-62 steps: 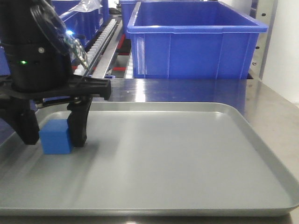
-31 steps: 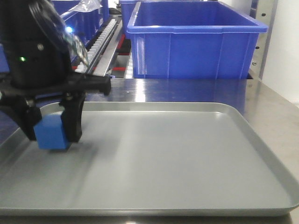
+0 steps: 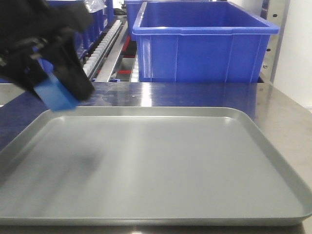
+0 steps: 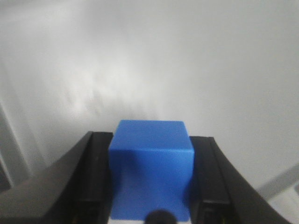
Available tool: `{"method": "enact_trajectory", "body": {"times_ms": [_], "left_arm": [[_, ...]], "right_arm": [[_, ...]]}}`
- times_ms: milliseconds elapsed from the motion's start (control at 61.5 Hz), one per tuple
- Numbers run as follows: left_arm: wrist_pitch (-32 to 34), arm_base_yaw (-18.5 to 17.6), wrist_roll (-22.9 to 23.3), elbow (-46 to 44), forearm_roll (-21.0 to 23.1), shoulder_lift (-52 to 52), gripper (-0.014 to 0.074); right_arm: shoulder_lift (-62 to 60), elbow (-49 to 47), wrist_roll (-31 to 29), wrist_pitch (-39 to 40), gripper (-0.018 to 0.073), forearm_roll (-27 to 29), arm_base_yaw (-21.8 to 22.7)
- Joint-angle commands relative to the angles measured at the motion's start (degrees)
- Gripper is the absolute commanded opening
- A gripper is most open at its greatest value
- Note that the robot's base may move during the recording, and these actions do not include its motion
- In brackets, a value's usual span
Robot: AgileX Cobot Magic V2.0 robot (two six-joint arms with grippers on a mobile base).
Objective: Sort and place red and blue blocks on shelf
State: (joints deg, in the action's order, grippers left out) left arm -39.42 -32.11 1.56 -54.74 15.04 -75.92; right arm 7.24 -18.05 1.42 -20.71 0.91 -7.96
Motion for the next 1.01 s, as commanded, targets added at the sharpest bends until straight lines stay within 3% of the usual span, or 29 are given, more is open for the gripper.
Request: {"method": "enact_trajectory", "body": {"times_ms": [0, 130, 227, 357, 634, 991], "left_arm": [[10.94, 0.77, -3.91, 3.03, 1.78, 6.34, 0.0122], [22.3, 2.72, -5.4, 10.14, 1.65, 13.6, 0.0122], [25.75, 4.88, -5.4, 14.54, 0.17, 18.58, 0.0122], [26.18, 8.22, -5.29, 18.93, -3.39, 24.68, 0.0123], [26.92, 18.15, -5.3, 25.98, -3.87, 38.94, 0.0123], [29.6, 20.5, -5.3, 29.59, -8.46, 55.14, 0.0123]], "right_arm": [[0.54, -1.53, -0.37, 4.85, 0.0052, -0.42, 0.43], [0.54, -1.53, -0.37, 4.85, 0.0052, -0.42, 0.43], [0.54, -1.53, -0.37, 4.85, 0.0052, -0.42, 0.43], [0.54, -1.53, -0.37, 4.85, 0.0052, -0.42, 0.43], [0.54, -1.53, -0.37, 4.85, 0.0052, -0.42, 0.43], [0.54, -1.53, -0.37, 4.85, 0.0052, -0.42, 0.43]]}}
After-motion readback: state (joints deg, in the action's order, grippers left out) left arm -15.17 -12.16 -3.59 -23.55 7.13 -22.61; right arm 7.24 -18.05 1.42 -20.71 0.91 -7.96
